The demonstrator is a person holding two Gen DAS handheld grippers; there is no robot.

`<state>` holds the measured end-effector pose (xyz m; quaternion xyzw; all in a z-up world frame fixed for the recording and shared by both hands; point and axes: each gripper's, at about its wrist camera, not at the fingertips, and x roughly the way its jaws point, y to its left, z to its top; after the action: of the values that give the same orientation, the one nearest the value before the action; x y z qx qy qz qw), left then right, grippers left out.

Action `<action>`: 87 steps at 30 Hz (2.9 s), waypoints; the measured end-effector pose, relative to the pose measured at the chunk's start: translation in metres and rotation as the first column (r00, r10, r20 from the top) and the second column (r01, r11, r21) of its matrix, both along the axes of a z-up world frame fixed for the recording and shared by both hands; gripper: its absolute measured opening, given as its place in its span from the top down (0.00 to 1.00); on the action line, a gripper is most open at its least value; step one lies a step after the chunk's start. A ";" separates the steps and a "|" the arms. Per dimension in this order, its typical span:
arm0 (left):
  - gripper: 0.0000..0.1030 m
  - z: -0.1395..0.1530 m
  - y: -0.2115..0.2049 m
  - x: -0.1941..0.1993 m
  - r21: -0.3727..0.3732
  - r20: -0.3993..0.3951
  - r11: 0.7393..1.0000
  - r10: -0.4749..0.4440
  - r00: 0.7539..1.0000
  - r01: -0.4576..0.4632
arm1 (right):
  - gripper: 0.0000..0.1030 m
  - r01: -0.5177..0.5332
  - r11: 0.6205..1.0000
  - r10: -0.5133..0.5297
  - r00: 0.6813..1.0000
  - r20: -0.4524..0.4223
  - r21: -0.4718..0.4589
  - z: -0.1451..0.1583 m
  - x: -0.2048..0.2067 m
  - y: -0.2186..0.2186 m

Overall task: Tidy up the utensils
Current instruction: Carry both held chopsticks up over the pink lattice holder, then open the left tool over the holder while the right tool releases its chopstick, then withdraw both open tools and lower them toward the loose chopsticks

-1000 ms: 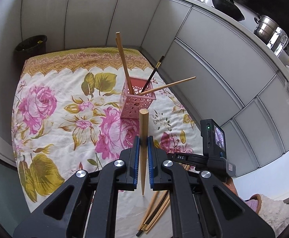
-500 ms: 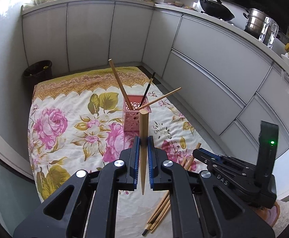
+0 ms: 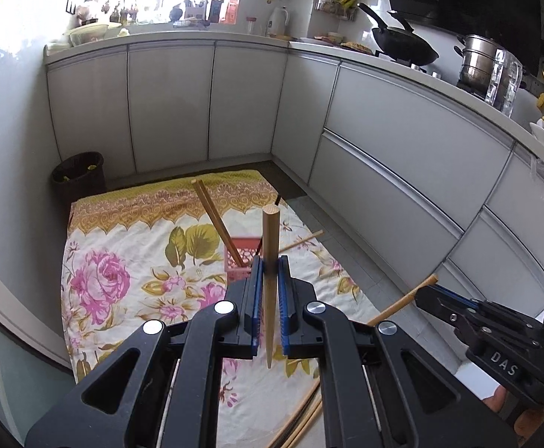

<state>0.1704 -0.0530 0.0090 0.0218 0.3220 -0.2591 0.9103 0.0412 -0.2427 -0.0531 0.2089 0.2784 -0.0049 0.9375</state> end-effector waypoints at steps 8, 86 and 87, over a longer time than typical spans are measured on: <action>0.93 0.035 -0.022 0.052 -0.027 0.107 0.994 0.111 0.988 -0.108 | 0.92 0.007 1.000 -0.007 0.997 0.078 -0.002 0.043 0.026 -0.018; 0.17 -0.151 -0.102 -0.006 0.432 -0.228 0.851 -0.217 0.949 0.298 | 0.06 0.354 0.902 -0.387 0.917 -0.095 -0.247 -0.075 -0.012 -0.069; 0.24 -0.163 -0.108 -0.006 0.444 -0.268 0.835 -0.223 0.937 0.326 | 0.06 0.358 0.902 -0.392 0.914 -0.109 -0.243 -0.081 -0.017 -0.072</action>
<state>0.1640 -0.1607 -0.1542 0.2667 0.4617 -0.3001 0.7910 0.0247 -0.3150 -0.1340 0.1535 0.3028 -0.2323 0.9115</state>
